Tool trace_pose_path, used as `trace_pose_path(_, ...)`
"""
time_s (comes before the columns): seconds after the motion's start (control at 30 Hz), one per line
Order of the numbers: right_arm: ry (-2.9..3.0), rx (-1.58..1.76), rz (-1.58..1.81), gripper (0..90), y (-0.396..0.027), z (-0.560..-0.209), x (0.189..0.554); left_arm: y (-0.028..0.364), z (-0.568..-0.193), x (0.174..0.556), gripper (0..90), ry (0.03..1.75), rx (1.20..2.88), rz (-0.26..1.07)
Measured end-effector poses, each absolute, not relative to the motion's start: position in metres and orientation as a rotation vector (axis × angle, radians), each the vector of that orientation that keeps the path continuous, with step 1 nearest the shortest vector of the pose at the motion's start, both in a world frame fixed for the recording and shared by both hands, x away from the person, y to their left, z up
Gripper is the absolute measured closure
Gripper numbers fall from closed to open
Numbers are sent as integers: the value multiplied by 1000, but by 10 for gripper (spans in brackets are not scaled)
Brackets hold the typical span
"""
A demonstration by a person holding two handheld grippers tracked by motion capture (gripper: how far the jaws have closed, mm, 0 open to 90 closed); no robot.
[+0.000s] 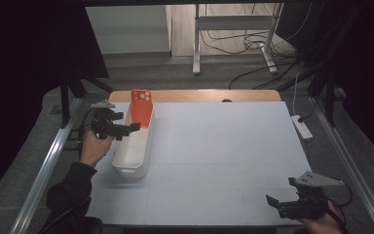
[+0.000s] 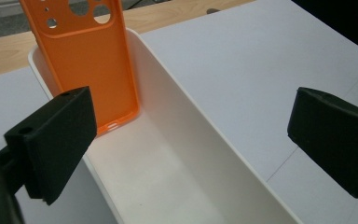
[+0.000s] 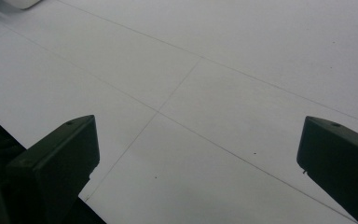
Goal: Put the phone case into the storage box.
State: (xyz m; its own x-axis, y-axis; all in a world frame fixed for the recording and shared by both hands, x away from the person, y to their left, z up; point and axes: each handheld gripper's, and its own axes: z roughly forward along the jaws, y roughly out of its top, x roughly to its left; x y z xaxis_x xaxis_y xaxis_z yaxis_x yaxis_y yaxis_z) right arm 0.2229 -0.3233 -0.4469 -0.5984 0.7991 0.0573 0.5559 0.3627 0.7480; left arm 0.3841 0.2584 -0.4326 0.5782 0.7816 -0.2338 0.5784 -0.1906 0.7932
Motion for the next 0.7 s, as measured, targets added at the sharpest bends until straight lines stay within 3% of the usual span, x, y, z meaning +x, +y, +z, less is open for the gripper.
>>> trace_pose_path(0.7,2309,1192,1080,0,-323,-447,223,250,-430,357,15,1038,1916,348)
